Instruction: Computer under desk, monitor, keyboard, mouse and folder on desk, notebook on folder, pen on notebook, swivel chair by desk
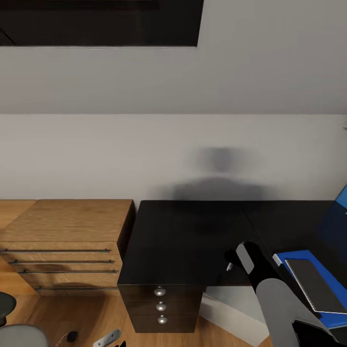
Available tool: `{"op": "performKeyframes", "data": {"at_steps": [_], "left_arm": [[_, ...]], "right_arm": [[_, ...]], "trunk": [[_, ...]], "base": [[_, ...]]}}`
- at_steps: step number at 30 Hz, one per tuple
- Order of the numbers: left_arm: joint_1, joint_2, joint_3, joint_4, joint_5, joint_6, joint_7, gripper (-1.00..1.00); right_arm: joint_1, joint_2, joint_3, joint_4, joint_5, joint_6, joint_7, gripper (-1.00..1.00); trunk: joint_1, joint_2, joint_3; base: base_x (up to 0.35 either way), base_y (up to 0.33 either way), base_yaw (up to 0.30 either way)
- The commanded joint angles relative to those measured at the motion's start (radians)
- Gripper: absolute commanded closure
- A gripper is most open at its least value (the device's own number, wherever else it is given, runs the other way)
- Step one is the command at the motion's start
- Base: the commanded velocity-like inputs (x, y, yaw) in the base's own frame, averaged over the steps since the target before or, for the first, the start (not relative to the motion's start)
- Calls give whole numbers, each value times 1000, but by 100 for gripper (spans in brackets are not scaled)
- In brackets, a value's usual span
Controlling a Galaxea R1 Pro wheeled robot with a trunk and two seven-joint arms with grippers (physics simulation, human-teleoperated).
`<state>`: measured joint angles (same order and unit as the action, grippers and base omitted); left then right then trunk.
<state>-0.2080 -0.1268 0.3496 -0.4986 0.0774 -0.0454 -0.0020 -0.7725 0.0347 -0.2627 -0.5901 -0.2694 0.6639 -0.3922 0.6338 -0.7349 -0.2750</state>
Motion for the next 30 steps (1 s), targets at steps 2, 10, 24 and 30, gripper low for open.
{"op": "performKeyframes", "data": {"at_steps": [2,10,24,30], "left_arm": [[-1,-1,2,0,8,-2,-1,-100],[-1,-1,2,0,8,-2,-1,-100],[-1,-1,2,0,8,-2,-1,-100],[-1,-1,2,0,8,-2,-1,-100]], "right_arm": [[-1,1,-3,-7,-11,2,-9,-100],[-1,0,-4,-14,-10,2,-10,-100],[-1,-2,-3,-12,-12,0,-1,-100],[-1,-1,-2,-10,-11,0,-1,-100]], "trunk": [[0,-1,-1],[0,-1,-1],[0,-1,-1],[0,-1,-1]], "base": [[3,3,0],[83,46,0],[34,10,0],[3,1,0]]}}
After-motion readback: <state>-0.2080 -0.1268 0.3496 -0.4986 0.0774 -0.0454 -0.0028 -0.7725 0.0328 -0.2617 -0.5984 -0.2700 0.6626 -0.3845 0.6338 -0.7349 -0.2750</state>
